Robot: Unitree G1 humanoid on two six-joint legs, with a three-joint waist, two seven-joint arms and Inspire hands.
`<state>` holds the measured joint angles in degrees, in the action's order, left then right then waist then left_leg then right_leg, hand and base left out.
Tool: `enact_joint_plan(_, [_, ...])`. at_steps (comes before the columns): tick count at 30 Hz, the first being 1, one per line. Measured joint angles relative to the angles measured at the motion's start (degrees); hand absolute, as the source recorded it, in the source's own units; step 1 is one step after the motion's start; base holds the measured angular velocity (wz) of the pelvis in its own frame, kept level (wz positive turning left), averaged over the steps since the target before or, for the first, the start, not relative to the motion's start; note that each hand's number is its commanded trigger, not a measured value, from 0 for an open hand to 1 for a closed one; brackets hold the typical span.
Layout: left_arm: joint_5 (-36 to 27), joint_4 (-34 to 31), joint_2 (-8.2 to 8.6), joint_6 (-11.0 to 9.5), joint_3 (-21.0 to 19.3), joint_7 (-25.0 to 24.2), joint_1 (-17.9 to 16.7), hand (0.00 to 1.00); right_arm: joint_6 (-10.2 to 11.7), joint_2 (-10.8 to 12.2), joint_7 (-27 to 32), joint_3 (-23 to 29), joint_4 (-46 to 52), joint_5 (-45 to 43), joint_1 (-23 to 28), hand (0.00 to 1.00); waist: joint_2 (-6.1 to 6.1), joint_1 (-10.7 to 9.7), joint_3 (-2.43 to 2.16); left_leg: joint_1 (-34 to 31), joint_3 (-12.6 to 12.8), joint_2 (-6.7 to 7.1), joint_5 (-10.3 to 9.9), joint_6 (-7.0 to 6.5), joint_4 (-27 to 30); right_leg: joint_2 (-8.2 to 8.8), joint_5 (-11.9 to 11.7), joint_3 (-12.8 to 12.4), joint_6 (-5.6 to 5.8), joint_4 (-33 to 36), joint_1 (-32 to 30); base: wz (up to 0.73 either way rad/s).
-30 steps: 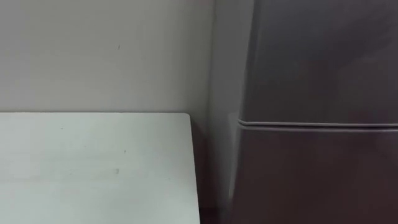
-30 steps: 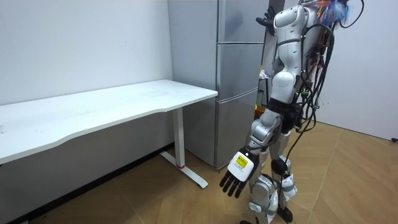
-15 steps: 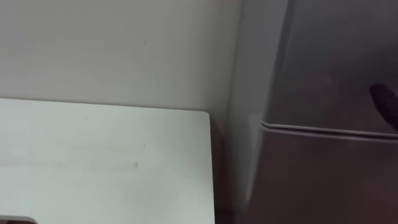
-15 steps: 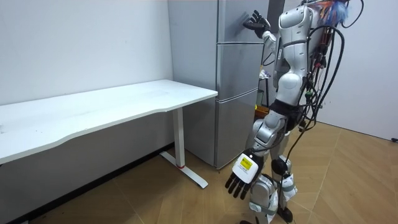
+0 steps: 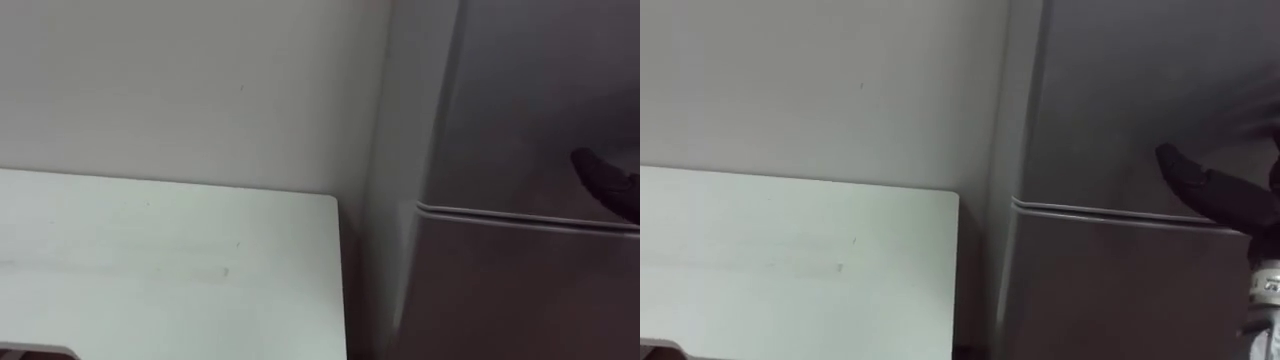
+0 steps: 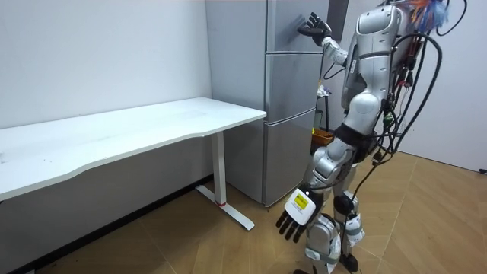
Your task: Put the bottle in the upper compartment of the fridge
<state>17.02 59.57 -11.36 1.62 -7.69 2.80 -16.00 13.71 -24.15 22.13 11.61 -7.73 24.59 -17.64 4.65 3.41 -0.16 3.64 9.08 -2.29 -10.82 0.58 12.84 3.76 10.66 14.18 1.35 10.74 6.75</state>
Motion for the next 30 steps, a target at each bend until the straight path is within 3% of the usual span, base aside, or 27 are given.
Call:
enact_joint_plan(6, [0.13,-2.89,-0.31,0.02,-0.08,-1.60,-2.70,0.00,-3.26,-1.04,-0.24,-0.08,2.56,3.11,-0.45,0.00,-0.12,0.01,-0.50,-0.03,0.03,0.03,0.12,-0.12,0.01,0.00,-0.35,0.00,-0.06,0.04,-0.15,0.00])
enact_joint_plan(14, [0.14,-4.48,-0.32,0.03,-0.78,-1.75,-4.57,0.00,-3.81,-1.05,0.41,1.25,4.27,3.50,-0.13,0.00,-0.85,-1.67,-0.21,0.12,-0.05,0.03,0.11,-0.11,0.00,-0.03,-0.42,0.02,-0.17,-0.13,0.02,0.00])
enact_joint_plan(22, [0.12,-4.50,-0.31,-0.02,-3.20,-0.89,-4.83,0.00,-5.00,-2.12,3.44,6.13,5.31,3.46,0.99,0.00,-0.79,-3.37,-0.15,-0.08,-0.24,0.31,0.10,-0.07,-0.72,-0.01,-0.27,0.22,0.03,-0.35,-0.28,0.00])
enact_joint_plan(24, [-0.03,-4.35,-0.33,-0.06,-3.34,-0.87,-4.89,0.00,-5.00,-3.20,4.14,7.51,6.00,3.94,1.27,0.00,-0.61,-4.08,-0.08,0.03,-0.24,0.42,0.13,-0.05,-1.23,0.01,-0.19,0.23,0.10,-0.70,0.07,0.00])
enact_joint_plan(30, [-0.11,-4.26,-0.32,-0.47,-3.31,-0.40,-4.63,0.00,-5.01,-3.30,7.40,10.64,6.57,4.76,5.10,0.00,0.30,-4.94,-0.08,0.10,0.15,0.40,0.07,0.02,-1.71,-0.03,-0.19,0.05,0.10,-0.95,-0.14,-0.02])
